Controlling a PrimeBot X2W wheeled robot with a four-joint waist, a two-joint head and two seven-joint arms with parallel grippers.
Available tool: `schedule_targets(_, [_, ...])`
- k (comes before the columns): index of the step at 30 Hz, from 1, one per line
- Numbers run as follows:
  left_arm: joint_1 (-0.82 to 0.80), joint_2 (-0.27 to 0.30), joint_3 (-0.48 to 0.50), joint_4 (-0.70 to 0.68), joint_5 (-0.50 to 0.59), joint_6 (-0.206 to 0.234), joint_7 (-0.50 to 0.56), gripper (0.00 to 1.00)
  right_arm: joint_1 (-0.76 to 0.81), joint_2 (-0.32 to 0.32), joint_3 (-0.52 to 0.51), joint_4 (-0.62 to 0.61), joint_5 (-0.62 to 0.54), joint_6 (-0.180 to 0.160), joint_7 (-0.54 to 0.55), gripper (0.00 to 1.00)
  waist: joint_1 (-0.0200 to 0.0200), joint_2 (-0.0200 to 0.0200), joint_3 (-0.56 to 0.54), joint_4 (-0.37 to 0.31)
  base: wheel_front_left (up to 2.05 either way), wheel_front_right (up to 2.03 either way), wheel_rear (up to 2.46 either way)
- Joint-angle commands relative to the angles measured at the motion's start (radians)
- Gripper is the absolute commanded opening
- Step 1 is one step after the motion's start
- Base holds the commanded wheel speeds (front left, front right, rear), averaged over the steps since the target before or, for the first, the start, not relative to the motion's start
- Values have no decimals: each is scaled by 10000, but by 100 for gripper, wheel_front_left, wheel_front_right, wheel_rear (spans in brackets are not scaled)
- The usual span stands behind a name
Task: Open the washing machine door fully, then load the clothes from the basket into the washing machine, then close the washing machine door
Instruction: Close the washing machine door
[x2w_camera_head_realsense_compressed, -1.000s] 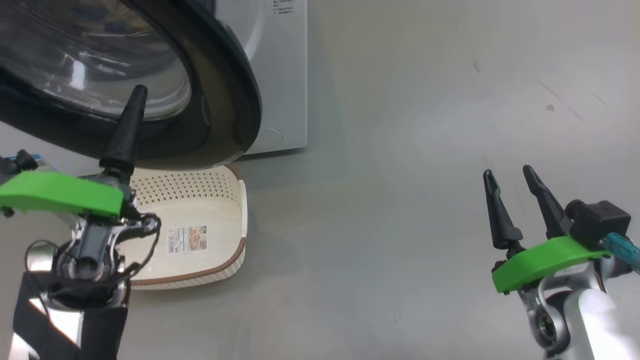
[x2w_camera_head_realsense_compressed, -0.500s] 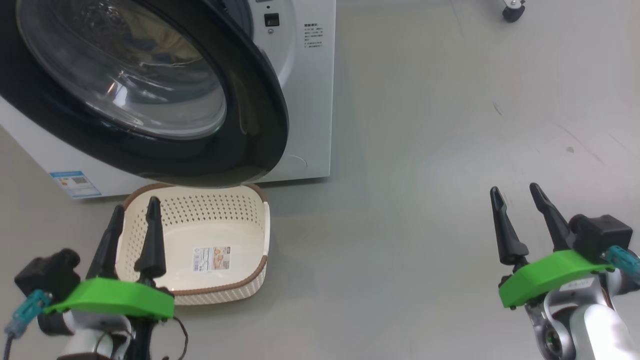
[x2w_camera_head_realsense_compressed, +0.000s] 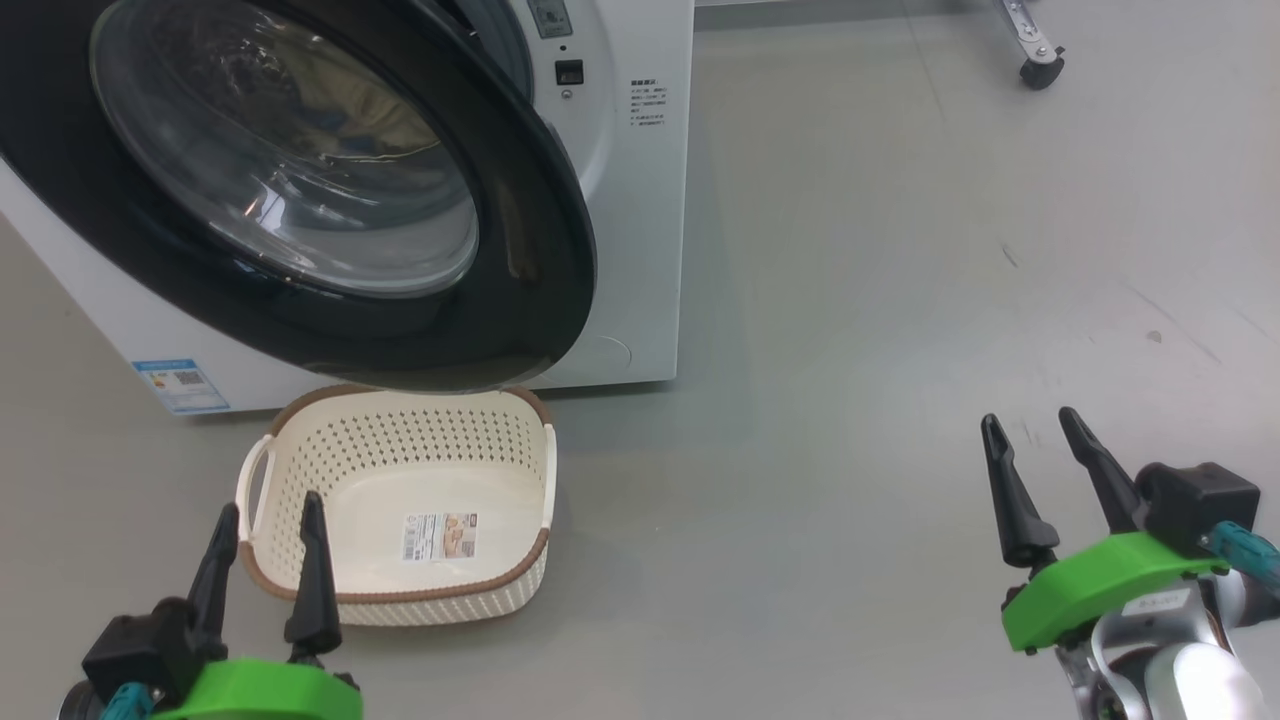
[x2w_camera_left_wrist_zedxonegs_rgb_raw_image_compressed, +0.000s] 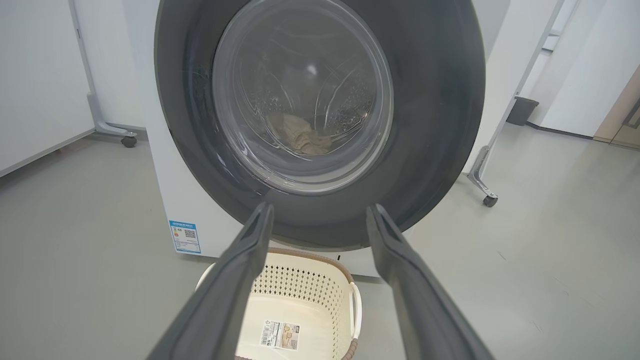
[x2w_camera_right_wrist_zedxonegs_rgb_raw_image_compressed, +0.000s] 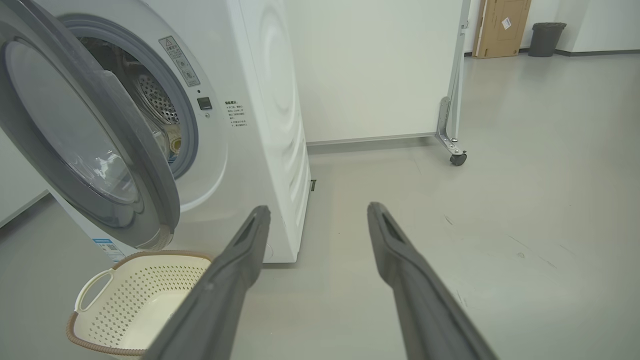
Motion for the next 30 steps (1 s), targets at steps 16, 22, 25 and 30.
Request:
schedule_targets(16, [140, 306, 482, -1048, 106, 322, -159, 100, -66, -56, 132, -510, 20, 17, 128, 100, 1, -1, 2, -93, 0, 0, 0])
schedule_targets(22, [138, 315, 446, -1095, 98, 366, -140, 100, -71, -56, 127, -462, 47, 17, 124, 100, 1, -1, -11, -170, 0, 0, 0])
schedule_targets(25, [121, 317, 423, -1133, 108, 398, -127, 100, -69, -56, 117, -446, 83, 17, 116, 100, 1, -1, 8, -196, 0, 0, 0])
schedule_targets(30, [70, 346, 383, -1202, 154, 433, -123, 100, -109, -56, 81, -422, 137, 17, 86, 37, 1, -1, 64, -214, 0, 0, 0])
